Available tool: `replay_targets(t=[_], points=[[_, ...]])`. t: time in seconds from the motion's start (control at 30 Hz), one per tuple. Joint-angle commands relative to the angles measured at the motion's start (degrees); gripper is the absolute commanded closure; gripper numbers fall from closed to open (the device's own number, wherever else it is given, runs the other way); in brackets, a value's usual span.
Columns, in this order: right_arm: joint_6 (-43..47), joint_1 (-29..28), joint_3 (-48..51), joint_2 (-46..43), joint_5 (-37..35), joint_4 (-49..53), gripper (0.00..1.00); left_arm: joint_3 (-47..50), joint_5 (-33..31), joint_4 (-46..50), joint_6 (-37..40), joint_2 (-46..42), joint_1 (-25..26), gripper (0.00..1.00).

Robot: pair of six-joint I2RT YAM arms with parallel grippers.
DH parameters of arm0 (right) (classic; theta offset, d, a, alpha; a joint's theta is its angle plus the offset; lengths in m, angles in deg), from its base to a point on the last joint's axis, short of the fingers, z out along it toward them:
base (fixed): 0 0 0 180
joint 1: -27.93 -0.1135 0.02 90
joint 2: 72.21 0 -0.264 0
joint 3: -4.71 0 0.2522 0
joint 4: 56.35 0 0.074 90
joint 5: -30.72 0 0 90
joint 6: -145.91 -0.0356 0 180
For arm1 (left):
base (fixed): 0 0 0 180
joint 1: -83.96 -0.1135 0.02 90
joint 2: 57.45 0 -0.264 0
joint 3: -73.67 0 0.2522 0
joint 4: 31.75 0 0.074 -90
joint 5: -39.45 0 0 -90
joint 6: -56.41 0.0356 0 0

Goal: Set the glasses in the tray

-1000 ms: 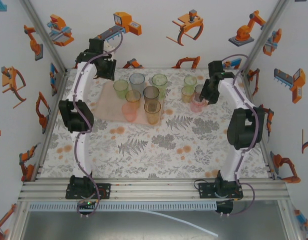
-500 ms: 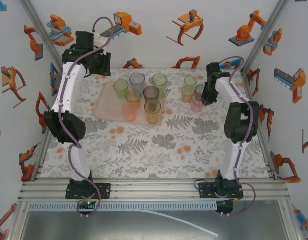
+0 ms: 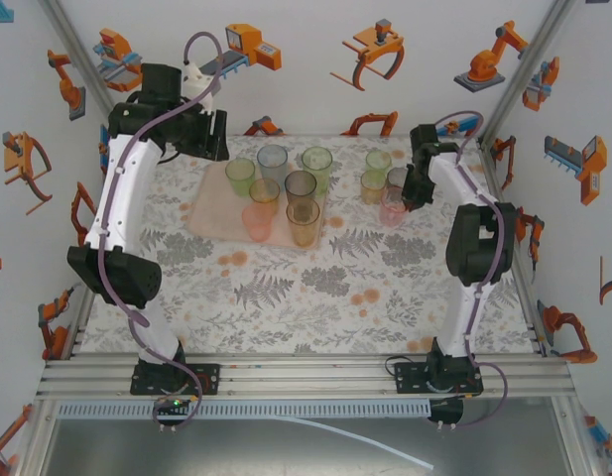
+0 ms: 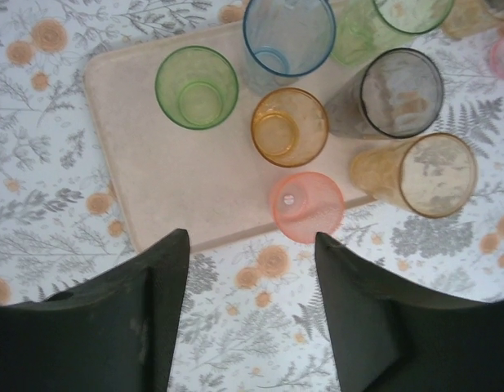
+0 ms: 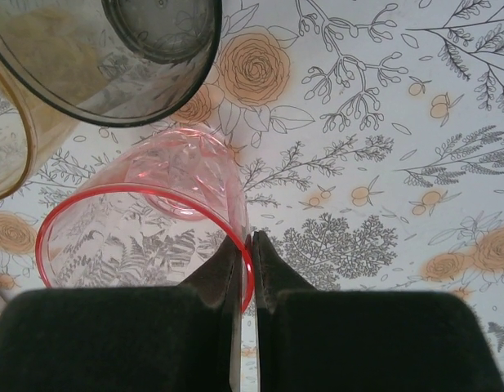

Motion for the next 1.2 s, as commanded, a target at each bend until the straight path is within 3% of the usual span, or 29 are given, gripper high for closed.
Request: replay_targets(t=[0.0, 0.1, 0.43, 0.6, 0.87, 1.03, 1.17], points=[[1.3, 0.2, -0.1, -5.1, -0.9, 2.1, 1.00, 2.6, 2.5, 1.8, 0.7, -4.7, 0.2, 0.31], [1.7, -0.6, 0.7, -7.7, -1.0, 3.4, 1.00, 7.2, 3.1, 1.4, 1.2, -8.3, 0.2, 0.12], [1.3, -10.2, 3.4, -18.8, -3.7, 10.1, 1.00, 22.8, 3.0, -0.4, 1.8, -20.5, 0.1, 0.02], [-1.9, -19.4, 4.2, -24.8, -6.9, 15.1, 1.00, 31.5, 3.0, -2.5, 1.8, -26.5, 0.0, 0.01], [-10.1, -33.7, 3.6, -32.9, -10.6, 22.3, 1.00, 36.6, 5.1, -3.3, 0.5, -30.8, -2.6, 0.03], [-14.0, -43.3, -1.3, -29.3, -14.6, 26.7, 1.00, 37.5, 6.1, -3.3, -0.2, -31.9, -4.2, 0.03], [-16.0, -49.9, -4.7, -24.3, -14.1, 24.6, 1.00, 38.4, 6.0, -2.8, -0.4, -33.0, -5.2, 0.03]])
